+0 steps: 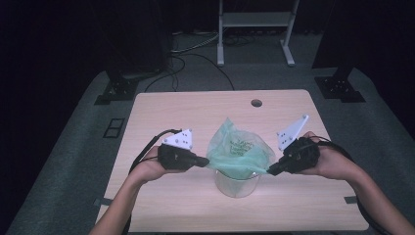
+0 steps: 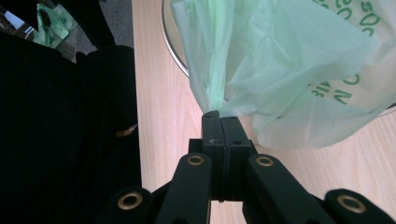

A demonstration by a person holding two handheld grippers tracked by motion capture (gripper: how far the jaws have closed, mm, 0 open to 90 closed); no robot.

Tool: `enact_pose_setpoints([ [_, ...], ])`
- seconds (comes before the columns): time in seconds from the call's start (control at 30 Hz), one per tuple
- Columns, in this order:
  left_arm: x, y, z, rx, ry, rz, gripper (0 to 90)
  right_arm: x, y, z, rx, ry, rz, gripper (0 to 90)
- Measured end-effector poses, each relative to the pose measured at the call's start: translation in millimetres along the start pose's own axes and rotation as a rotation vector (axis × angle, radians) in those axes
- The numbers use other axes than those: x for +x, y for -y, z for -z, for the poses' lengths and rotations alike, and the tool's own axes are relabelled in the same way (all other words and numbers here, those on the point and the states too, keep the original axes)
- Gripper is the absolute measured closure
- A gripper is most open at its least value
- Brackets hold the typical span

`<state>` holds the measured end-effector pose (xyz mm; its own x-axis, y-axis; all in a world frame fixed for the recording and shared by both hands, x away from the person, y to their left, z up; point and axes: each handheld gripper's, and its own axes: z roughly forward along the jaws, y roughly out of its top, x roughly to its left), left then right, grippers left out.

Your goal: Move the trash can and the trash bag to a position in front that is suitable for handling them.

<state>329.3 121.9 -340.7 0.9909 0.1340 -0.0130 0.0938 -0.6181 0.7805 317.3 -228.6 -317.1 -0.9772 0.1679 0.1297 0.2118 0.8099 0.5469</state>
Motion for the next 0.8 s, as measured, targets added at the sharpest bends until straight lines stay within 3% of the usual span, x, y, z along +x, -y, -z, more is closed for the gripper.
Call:
enact_pose_setpoints([
  [0.27, -0.2, 0.0, -5.7, 0.005, 0.006, 0.001, 89.8, -0.9, 3.5, -3.8, -0.016, -0.005, -0.004, 89.3],
  [0.33, 0.4, -1.9, -2.7, 0.012, -0.001, -0.002, 89.6, -1.1, 4.1, -1.2, -0.026, 0.013, -0.005, 80.7],
  [0.67, 3.0, -17.9, 21.2, 0.008, -0.022, 0.001, 68.9, 1.4, 0.9, 27.9, -0.082, 0.074, -0.005, 65.5],
  [0.8, 6.7, -30.7, 25.5, 0.013, -0.041, -0.009, 62.7, -5.4, -0.2, 36.8, -0.105, 0.115, -0.017, 62.2],
])
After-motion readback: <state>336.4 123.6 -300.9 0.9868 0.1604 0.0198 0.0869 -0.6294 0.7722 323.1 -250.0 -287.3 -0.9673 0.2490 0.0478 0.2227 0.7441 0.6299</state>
